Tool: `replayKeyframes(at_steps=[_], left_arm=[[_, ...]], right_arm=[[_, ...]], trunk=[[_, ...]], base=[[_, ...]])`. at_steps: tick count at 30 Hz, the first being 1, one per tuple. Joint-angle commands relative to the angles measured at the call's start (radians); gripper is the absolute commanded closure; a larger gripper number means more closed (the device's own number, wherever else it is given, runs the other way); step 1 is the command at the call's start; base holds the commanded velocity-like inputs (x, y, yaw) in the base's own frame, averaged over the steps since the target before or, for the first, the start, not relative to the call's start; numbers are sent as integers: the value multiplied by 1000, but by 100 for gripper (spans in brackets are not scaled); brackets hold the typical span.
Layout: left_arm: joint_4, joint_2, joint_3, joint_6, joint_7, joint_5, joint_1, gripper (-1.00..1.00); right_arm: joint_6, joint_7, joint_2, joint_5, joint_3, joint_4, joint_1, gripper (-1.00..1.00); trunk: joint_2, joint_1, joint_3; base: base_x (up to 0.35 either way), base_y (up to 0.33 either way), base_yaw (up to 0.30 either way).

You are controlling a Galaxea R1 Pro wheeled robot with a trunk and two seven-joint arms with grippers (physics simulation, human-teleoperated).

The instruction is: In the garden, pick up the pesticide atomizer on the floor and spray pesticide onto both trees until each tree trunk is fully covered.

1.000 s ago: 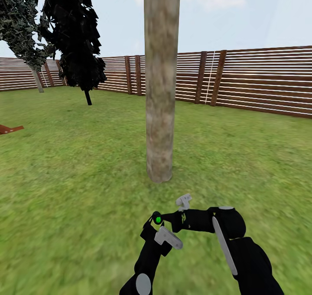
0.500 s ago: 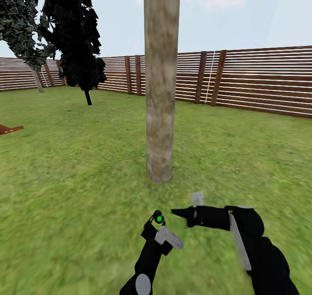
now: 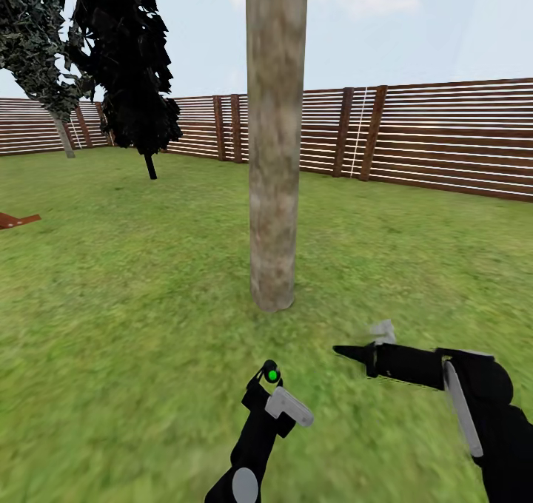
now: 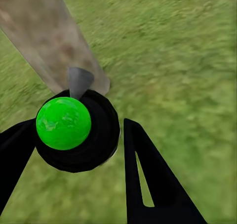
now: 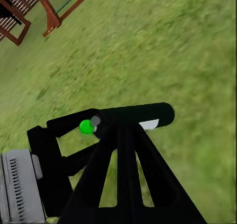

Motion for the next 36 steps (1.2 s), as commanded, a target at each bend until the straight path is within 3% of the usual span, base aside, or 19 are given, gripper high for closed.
replayKeyframes(at_steps=[1, 3, 6, 8, 11, 13, 14, 16, 19, 21, 25, 36], left_arm=[[0, 0, -2, 9, 2, -11, -1, 100], [18, 0, -2, 8, 1, -10, -1, 100], [50, -1, -2, 7, 1, -7, -2, 100], [57, 1, -2, 8, -9, -3, -2, 100], [93, 2, 23, 18, -189, 4, -5, 100], [101, 2, 85, 35, -281, 7, -10, 100], [111, 2, 193, 86, -360, 13, -14, 100], [124, 3, 318, 207, -486, 16, -37, 100], [114, 5, 394, 465, -613, 19, -99, 100], [89, 8, 413, 600, -642, 19, -146, 100], [92, 4, 404, 608, -650, 27, -158, 100], [92, 4, 404, 608, -650, 27, -158, 100]], right_arm=[[9, 0, -11, -13, -14, 0, -1, 100], [9, 1, -30, -28, -31, 0, -1, 100], [9, 0, -80, -98, -59, 0, 0, 100], [9, -3, -102, -121, -86, 1, 1, 100], [9, -76, -119, -117, -176, 1, 1, 100], [9, -162, -121, -114, -210, 1, 1, 100], [9, -275, -119, -112, -229, 1, 1, 100], [-1, -453, -114, -112, -241, 1, 1, 100], [-69, -669, -104, -115, -240, 1, 1, 100], [-94, -729, -86, -116, -237, 1, 1, 100], [-70, -706, -86, -136, -226, 4, 20, 100], [-70, -668, -86, -136, -226, 4, 20, 100]], trunk=[[0, 0, -1], [0, 0, -1], [0, 0, -1], [0, 0, -1], [0, 0, -1], [0, 0, -1], [0, 0, -1], [0, 0, -1], [0, 0, -1], [0, 0, -1], [0, 0, -1], [0, 0, -1]], base=[[0, 0, 0], [0, 0, 0], [0, 0, 0], [0, 0, 0], [0, 0, 0], [0, 0, 0], [0, 0, 0], [0, 0, 0], [0, 0, 0], [0, 0, 0], [0, 0, 0], [0, 0, 0]])
